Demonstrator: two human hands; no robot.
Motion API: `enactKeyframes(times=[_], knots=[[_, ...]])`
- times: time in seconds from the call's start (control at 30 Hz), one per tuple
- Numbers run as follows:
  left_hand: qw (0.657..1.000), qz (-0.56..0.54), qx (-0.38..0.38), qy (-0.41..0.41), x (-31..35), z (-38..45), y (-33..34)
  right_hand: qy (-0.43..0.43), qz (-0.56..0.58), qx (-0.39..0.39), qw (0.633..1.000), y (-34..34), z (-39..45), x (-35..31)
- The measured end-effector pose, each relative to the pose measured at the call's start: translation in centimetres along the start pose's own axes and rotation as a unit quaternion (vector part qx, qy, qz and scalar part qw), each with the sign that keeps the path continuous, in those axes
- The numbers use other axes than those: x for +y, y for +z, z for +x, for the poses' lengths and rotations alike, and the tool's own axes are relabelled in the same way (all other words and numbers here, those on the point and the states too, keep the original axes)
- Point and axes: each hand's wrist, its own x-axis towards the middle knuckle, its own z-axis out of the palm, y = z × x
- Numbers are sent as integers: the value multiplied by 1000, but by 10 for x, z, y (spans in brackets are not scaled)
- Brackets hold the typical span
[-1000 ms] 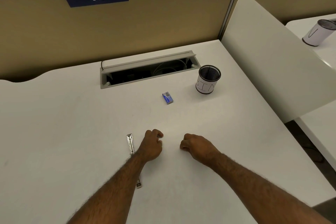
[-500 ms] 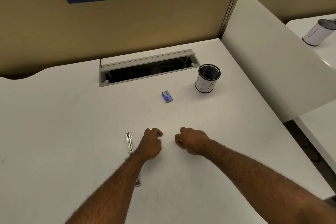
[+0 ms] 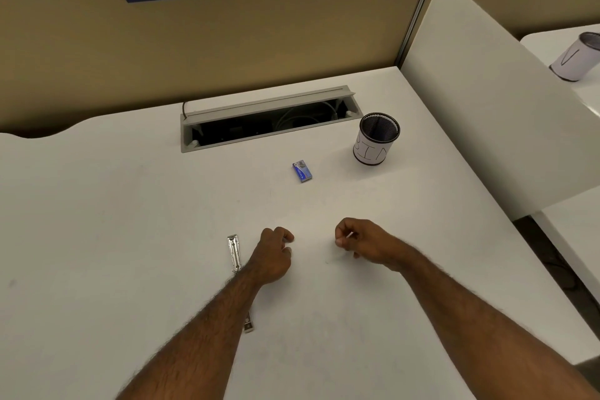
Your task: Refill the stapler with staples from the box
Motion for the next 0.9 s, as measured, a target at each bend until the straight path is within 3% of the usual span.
enactKeyframes(times=[0.17, 0.27, 0.4, 0.6, 0.8, 0.9], knots=[[1000, 3, -2, -3, 0, 2, 1, 38, 7, 14, 999, 10, -1, 4], [1000, 0, -4, -6, 1, 1, 0, 34, -112, 33, 993, 20, 5, 7], [1000, 1, -6, -7, 1, 0, -1, 79, -264, 15, 961, 30, 13, 7], [1000, 6, -8, -12, 5, -1, -2, 193, -424, 4, 885, 29, 34, -18], [1000, 19, -1, -12, 5, 0, 0, 235, -432, 7, 871, 36, 56, -31], [999, 29, -9, -17, 6, 0, 0, 208, -412, -27, 887, 27, 49, -32]])
